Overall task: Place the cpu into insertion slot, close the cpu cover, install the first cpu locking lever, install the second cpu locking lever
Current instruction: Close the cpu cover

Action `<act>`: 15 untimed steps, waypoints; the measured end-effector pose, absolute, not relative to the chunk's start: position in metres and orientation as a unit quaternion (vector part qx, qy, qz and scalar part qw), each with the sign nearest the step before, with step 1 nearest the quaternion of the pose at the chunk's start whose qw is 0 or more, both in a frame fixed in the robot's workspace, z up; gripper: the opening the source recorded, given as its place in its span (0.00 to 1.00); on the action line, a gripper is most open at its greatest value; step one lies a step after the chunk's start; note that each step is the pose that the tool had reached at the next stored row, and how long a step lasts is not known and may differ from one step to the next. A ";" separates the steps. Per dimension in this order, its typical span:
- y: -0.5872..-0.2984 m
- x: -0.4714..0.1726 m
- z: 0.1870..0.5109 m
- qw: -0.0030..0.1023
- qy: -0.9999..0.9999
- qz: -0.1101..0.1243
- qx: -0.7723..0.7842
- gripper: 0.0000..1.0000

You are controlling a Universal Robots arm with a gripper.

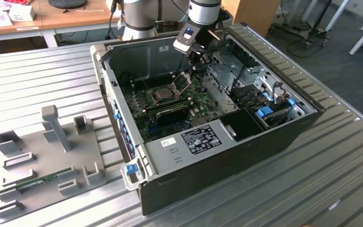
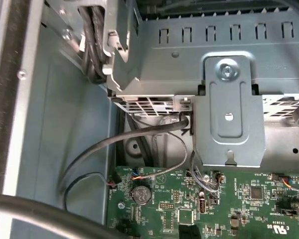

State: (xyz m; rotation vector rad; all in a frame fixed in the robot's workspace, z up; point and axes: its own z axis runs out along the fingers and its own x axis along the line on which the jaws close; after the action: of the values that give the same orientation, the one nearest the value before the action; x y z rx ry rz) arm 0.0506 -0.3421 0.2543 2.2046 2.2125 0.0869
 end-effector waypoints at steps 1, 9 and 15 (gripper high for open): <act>-0.342 0.051 0.253 0.008 0.708 0.028 0.706 0.10; -0.342 0.051 0.244 0.009 0.708 0.028 0.706 0.10; -0.342 0.051 0.240 0.009 0.708 0.027 0.706 0.10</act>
State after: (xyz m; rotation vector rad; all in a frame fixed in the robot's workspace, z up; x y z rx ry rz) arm 0.0507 -0.3421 0.2399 2.2038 2.2119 0.0849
